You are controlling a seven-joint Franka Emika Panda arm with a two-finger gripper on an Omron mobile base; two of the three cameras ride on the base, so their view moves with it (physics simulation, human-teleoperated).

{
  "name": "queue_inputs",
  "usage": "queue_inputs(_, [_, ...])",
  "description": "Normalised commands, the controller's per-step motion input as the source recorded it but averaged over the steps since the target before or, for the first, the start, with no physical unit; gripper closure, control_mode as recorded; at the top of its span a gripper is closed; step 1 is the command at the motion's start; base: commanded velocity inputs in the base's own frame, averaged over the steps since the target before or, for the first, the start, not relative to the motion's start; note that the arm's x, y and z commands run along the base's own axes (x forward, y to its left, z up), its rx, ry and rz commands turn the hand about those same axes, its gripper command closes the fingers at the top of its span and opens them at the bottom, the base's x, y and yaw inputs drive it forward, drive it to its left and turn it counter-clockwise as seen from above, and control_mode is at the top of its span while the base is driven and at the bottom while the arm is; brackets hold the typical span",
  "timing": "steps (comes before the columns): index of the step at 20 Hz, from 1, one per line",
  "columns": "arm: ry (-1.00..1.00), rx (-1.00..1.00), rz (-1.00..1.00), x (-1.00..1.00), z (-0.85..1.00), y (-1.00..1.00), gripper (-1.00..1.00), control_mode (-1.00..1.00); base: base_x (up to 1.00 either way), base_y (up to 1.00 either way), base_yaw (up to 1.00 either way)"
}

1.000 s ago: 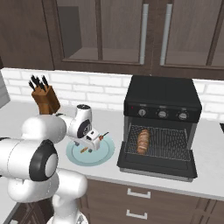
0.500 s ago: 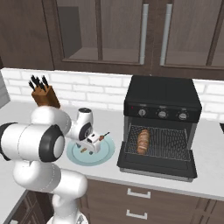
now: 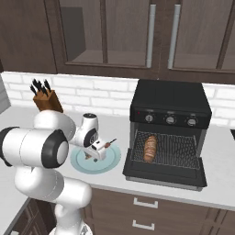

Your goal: Pick up the kebab skewer and baguette bread, and place them inside the toaster oven. Close the toaster oven door and start by setting the timer.

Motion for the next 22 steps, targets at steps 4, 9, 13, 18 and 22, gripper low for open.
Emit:
queue_inputs(4, [-0.01, 0.0, -0.08, -0.05, -0.18, -0.12, 1.0, -1.0, 0.0, 0.0, 0.0])
queue_inputs(9, [0.0, 0.0, 0.0, -0.05, 0.02, -0.24, 1.0, -1.0, 0.0, 0.0, 0.0])
queue_inputs(13, [0.0, 0.0, 0.0, -0.19, 0.27, -0.34, 1.0, -1.0, 0.0, 0.0, 0.0])
queue_inputs(18, [-0.13, 0.0, 0.11, -0.63, 1.0, -0.17, 1.0, -1.0, 0.0, 0.0, 0.0])
queue_inputs(22, [-0.16, 0.0, 0.22, -0.93, 1.0, -0.25, 1.0, -1.0, 0.0, 0.0, 0.0])
